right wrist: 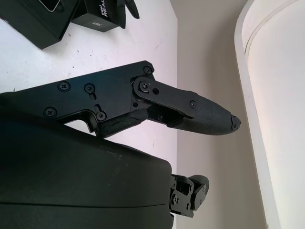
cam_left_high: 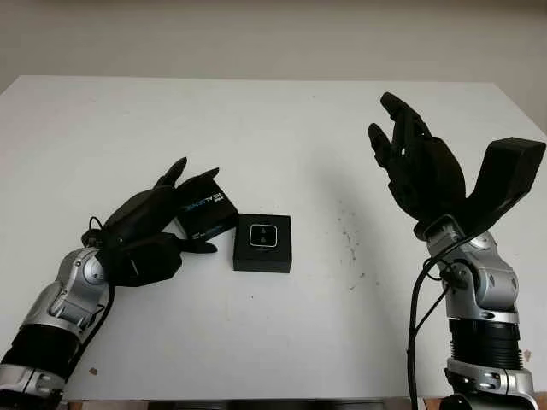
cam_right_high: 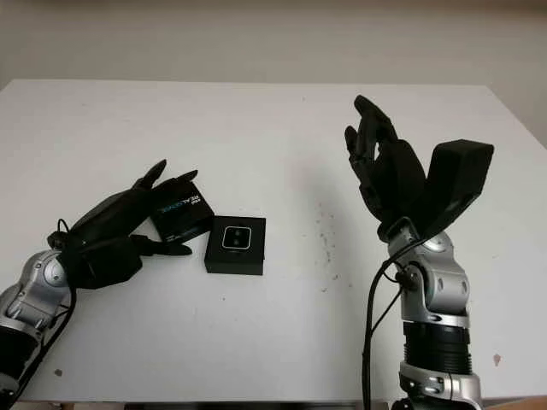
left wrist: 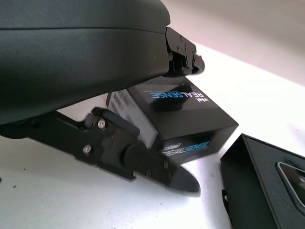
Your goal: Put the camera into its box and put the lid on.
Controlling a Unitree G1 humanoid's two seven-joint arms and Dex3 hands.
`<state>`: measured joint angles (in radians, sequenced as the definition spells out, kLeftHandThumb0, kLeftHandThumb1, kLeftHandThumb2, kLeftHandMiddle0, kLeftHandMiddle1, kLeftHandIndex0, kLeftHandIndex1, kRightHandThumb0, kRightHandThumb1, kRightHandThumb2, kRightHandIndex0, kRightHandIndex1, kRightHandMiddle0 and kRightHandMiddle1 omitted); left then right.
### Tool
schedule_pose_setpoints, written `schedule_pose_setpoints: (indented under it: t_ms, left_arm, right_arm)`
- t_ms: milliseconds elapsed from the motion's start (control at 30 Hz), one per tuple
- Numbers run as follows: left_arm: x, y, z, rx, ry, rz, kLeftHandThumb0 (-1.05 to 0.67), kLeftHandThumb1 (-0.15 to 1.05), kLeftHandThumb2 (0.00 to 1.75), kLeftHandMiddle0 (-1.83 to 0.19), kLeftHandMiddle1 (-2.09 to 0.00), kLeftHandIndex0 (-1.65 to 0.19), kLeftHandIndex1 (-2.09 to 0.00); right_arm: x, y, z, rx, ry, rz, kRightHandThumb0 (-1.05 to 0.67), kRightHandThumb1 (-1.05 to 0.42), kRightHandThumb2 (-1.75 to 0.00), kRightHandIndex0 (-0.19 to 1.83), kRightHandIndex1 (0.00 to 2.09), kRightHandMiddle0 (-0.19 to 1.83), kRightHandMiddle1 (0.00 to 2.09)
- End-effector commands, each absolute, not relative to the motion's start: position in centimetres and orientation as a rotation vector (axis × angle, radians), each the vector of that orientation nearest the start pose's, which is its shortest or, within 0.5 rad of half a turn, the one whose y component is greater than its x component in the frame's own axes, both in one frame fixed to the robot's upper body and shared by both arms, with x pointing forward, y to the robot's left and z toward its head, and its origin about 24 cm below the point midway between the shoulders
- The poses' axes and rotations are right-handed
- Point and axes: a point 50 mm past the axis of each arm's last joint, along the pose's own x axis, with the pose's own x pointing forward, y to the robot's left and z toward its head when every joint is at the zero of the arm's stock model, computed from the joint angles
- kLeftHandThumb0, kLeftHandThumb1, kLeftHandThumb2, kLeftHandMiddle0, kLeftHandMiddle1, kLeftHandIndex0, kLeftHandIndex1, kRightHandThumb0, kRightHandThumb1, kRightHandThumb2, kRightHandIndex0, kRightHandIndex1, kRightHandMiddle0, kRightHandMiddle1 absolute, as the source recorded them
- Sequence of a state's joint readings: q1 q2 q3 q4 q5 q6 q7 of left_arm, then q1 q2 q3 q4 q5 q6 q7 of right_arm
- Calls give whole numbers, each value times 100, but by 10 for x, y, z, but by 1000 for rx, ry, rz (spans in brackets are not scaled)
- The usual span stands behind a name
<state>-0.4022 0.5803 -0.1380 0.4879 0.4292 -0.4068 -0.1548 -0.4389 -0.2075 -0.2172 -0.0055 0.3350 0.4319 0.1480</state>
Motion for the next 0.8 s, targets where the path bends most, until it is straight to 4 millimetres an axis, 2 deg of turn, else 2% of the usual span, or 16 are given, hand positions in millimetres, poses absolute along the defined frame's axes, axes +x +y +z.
schedule_pose_setpoints:
  t_ms: [0, 167, 200, 267, 300, 333, 367, 467, 633, 767]
  left_arm:
    - [321, 220, 88, 1028, -196, -350, -29, 104, 12, -29, -11, -31, -12]
    - [322, 220, 86, 999, -204, -351, -20, 105, 14, -49, -20, -42, -16]
    - [322, 221, 85, 990, -199, -350, -18, 105, 14, -51, -27, -44, -17]
    - [322, 221, 84, 977, -199, -347, -14, 105, 17, -39, -73, -49, -25]
    - [322, 221, 84, 976, -202, -344, -13, 105, 18, -35, -84, -50, -28]
    - [322, 221, 84, 976, -210, -340, -12, 105, 19, -29, -103, -49, -38]
    - [322, 221, 84, 978, -214, -335, -11, 105, 19, -26, -112, -43, -53]
    - [321, 221, 84, 982, -222, -320, -10, 105, 19, -22, -123, -29, -84]
    - [320, 221, 83, 981, -256, -275, -10, 105, 15, -23, -124, -27, -95]
    - [319, 220, 83, 980, -281, -238, -14, 105, 14, -20, -133, -25, -100]
  right_arm:
    - [323, -195, 144, 181, -75, 126, -71, -105, -68, 2, 5, -19, 53]
    - [323, -196, 144, 179, -79, 128, -71, -105, -67, 2, 5, -19, 54]
    - [323, -197, 144, 177, -77, 129, -71, -105, -68, 2, 5, -19, 54]
    - [323, -197, 143, 178, -70, 132, -72, -105, -67, 1, 5, -19, 53]
    - [322, -196, 143, 181, -66, 132, -72, -105, -67, 1, 4, -19, 53]
    - [322, -196, 143, 185, -64, 131, -72, -105, -67, -1, 4, -19, 51]
    - [322, -196, 143, 187, -64, 131, -71, -105, -67, -1, 4, -19, 51]
    - [322, -196, 143, 191, -64, 128, -71, -105, -65, -1, 4, -19, 51]
    - [321, -196, 142, 198, -64, 128, -71, -105, -65, -1, 4, -19, 52]
    - [321, -196, 141, 207, -65, 121, -70, -105, -63, 0, 5, -19, 54]
